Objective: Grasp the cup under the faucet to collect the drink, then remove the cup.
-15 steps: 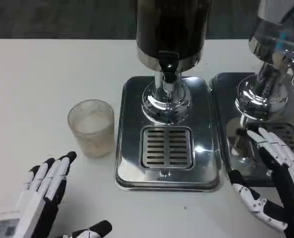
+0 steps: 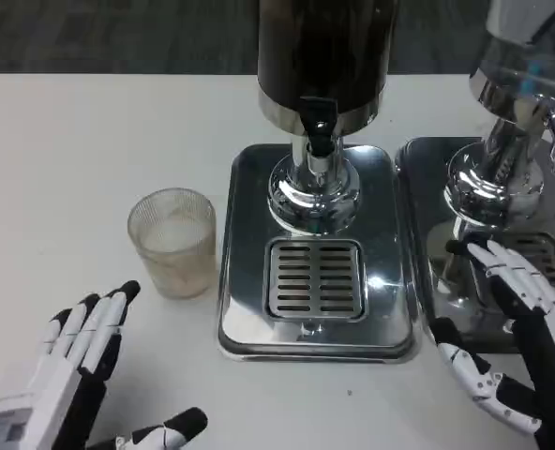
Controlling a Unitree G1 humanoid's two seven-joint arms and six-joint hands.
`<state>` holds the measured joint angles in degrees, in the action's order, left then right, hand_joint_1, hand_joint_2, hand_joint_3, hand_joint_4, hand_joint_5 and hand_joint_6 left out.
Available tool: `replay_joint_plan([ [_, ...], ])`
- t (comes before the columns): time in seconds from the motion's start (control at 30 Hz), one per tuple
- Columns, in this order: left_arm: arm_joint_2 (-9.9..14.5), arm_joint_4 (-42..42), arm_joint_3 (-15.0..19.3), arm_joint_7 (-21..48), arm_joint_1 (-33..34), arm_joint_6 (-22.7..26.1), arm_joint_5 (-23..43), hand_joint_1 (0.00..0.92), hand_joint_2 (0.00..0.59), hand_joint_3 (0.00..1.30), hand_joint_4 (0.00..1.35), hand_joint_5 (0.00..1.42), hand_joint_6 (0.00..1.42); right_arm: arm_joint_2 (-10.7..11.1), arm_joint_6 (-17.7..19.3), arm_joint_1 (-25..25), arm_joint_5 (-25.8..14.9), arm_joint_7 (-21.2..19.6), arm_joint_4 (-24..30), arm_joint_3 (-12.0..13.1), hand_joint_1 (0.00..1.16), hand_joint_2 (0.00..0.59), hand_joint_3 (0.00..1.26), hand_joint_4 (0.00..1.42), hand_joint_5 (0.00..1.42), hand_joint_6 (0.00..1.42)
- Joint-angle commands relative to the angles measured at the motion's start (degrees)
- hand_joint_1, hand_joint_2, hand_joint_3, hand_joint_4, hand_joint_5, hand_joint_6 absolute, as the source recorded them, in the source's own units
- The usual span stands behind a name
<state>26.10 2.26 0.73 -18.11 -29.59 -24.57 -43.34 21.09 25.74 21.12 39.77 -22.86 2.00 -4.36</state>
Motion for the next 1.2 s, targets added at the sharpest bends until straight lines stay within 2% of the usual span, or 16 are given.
replay_joint_plan([
  [0.03,0.61,-1.01,-0.44,-0.28,0.11,-0.69,0.96,0.0,0.073,0.0,0.0,0.0,0.0,-0.04,0.68,-0.23,-1.14,-0.58,-0.73,0.62,0.32,0.398,0.2,0.13,0.12,0.27],
  [0.33,0.97,-3.9,1.56,-2.99,2.26,-6.18,5.25,0.0,0.066,0.0,0.0,0.0,0.0,-0.16,0.76,-0.4,-1.88,-0.25,-1.1,0.42,0.32,0.398,0.2,0.13,0.13,0.28],
  [0.5,0.86,-5.36,2.61,-2.48,4.3,-7.16,8.19,0.0,0.049,0.0,0.0,0.07,0.1,-0.27,0.84,-0.73,-2.03,-0.08,-1.44,0.21,0.32,0.398,0.2,0.14,0.14,0.29],
  [0.67,0.83,-6.87,3.12,-1.8,6.59,-8.15,10.39,0.0,0.045,0.0,0.0,0.1,0.13,-0.32,0.93,-1.36,-2.36,0.18,-1.98,-0.03,0.32,0.398,0.2,0.15,0.16,0.3],
  [1.2,1.49,-18.32,3.17,7.15,19.5,-11.23,22.44,0.003,0.028,0.0,0.0,0.12,0.11,-1.37,0.19,-2.48,-3.08,0.76,-1.97,-1.37,0.32,0.398,0.2,0.17,0.18,0.33],
])
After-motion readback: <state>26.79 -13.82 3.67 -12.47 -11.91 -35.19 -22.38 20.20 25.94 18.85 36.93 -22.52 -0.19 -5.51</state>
